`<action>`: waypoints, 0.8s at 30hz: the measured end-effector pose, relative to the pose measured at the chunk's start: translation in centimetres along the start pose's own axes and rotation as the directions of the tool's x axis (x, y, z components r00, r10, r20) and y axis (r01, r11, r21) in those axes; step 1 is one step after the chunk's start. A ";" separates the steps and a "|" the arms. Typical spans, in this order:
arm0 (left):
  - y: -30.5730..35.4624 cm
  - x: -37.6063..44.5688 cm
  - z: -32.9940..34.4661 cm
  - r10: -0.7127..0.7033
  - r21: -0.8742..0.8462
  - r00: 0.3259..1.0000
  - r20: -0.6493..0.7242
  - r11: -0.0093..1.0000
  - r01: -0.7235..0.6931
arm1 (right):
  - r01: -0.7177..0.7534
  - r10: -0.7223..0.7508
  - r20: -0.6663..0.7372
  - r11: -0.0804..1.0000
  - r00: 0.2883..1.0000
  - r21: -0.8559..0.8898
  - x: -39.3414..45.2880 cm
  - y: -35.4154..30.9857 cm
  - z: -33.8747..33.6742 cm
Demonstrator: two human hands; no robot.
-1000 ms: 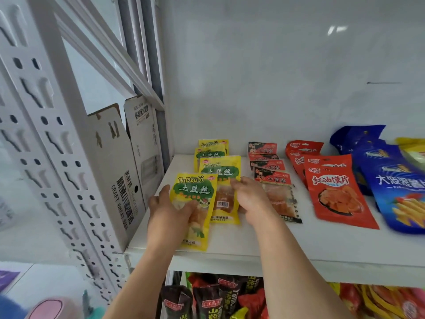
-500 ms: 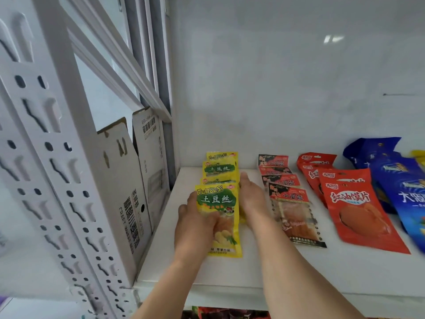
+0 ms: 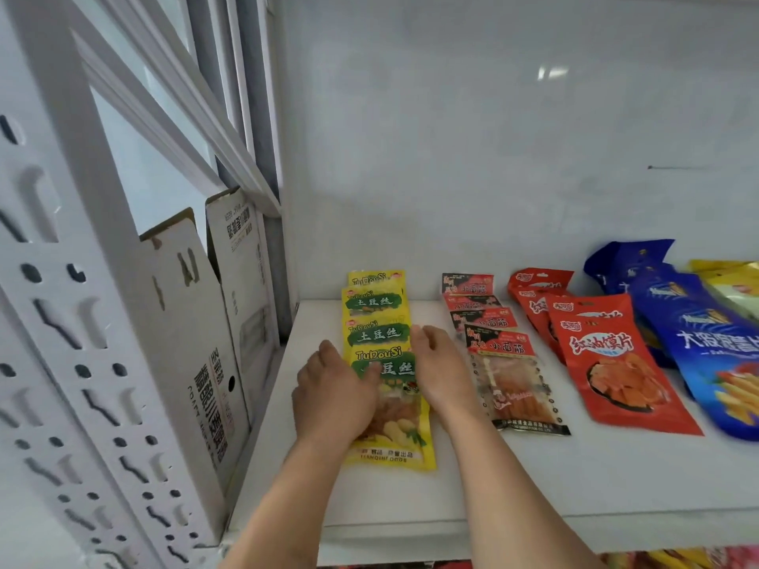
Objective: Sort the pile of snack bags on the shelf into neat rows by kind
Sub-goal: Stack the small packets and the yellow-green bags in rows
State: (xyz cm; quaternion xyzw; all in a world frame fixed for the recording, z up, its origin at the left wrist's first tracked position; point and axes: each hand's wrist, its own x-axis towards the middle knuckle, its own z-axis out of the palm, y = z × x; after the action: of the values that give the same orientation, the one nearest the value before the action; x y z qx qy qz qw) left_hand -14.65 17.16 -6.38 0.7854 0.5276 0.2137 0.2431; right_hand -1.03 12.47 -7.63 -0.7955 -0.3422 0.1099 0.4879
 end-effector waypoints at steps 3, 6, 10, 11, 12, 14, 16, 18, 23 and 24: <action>-0.2 1.6 0.7 0.019 -0.074 0.996 0.092 0.997 -0.012 | -0.001 0.007 0.059 0.994 0.998 -0.107 -0.1 0.0 0.4; -0.5 2.1 1.1 0.074 -0.076 0.993 0.096 0.995 -0.067 | 0.038 -0.025 0.084 0.988 0.996 -0.150 -0.1 -0.5 0.5; -1.0 2.4 1.1 0.102 -0.151 0.992 0.069 0.984 -0.091 | -0.004 0.017 0.095 0.991 0.995 -0.132 0.8 -0.5 0.5; -1.0 2.3 1.2 0.116 -0.169 0.992 0.057 0.980 -0.105 | -0.014 0.027 0.089 0.990 0.996 -0.138 1.2 -0.5 0.4; -1.1 2.0 1.3 0.138 -0.166 0.989 0.045 0.978 -0.128 | -0.018 0.031 0.083 0.989 0.996 -0.149 1.7 -0.7 0.3; -1.1 1.1 1.6 0.174 -0.092 0.983 0.050 0.981 -0.169 | -0.014 0.029 0.081 0.985 0.996 -0.169 2.9 -1.4 0.0; -1.0 0.6 1.9 0.165 0.006 0.982 0.089 0.986 -0.166 | 0.005 0.014 0.109 0.985 0.994 -0.170 4.3 -2.3 0.1; -0.7 1.6 2.0 0.121 -0.008 0.986 0.117 0.993 -0.121 | 0.005 0.018 0.147 0.988 0.989 -0.157 5.8 -3.3 0.4; 0.6 6.9 0.8 -0.021 -0.134 0.983 0.183 0.990 0.046 | -0.078 0.107 0.233 0.988 0.967 -0.131 8.6 -3.7 0.6; 0.9 7.8 0.6 -0.036 -0.150 0.980 0.196 0.986 0.066 | -0.089 0.117 0.243 0.988 0.963 -0.125 9.0 -3.4 0.8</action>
State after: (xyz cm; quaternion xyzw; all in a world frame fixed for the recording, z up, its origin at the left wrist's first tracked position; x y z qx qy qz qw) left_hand -10.87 24.05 -5.67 0.7671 0.5033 0.1711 0.3591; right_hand 3.71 19.92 -3.70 -0.8184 -0.3648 0.2148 0.3886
